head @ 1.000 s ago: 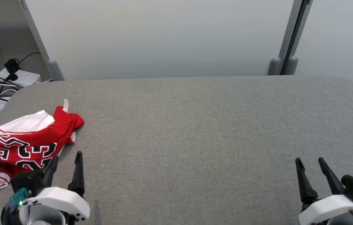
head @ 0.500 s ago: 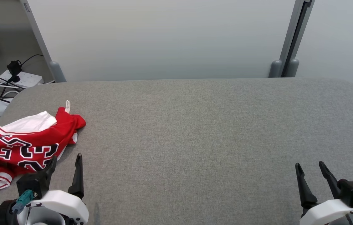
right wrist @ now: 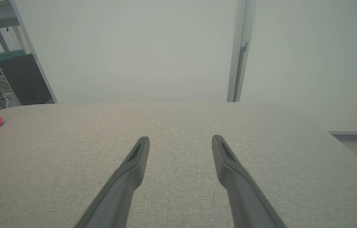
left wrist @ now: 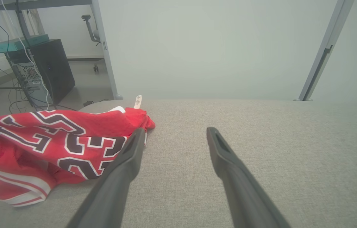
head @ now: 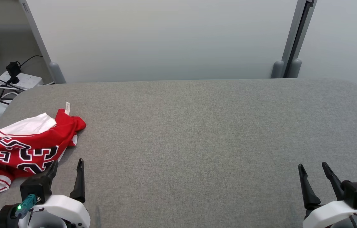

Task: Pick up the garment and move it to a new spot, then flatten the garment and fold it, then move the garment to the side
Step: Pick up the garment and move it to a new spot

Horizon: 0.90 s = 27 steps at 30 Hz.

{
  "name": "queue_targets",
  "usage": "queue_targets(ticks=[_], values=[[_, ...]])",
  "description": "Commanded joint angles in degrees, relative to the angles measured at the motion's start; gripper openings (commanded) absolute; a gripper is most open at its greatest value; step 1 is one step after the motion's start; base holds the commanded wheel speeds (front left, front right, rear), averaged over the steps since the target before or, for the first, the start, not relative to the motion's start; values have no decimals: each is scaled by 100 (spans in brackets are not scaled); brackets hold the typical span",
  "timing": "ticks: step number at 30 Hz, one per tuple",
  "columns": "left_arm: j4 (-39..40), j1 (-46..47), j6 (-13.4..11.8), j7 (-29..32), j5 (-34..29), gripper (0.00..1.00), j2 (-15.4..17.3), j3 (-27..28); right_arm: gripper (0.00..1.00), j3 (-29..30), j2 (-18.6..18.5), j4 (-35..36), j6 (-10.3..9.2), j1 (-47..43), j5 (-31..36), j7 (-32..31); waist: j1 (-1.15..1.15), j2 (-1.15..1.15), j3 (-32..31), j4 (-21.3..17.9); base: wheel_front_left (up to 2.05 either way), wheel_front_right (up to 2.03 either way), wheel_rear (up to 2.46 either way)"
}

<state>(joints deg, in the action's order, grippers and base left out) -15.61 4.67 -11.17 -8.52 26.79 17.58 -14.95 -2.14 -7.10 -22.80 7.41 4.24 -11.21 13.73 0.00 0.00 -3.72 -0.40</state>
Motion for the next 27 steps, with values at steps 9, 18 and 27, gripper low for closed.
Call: queue_targets(ticks=[9,18,27], values=[[85,165,-39,-15,63,100,170,229,100,-113,-116,119,8,221,-98,114,0,0,16,34,0,0,0],[134,211,-155,0,106,100,150,261,100,-224,-96,240,8,199,-110,121,0,0,48,520,0,0,0],[254,58,-260,-18,276,100,192,443,100,-458,-4,474,8,215,-125,124,0,0,76,1368,0,0,0]])
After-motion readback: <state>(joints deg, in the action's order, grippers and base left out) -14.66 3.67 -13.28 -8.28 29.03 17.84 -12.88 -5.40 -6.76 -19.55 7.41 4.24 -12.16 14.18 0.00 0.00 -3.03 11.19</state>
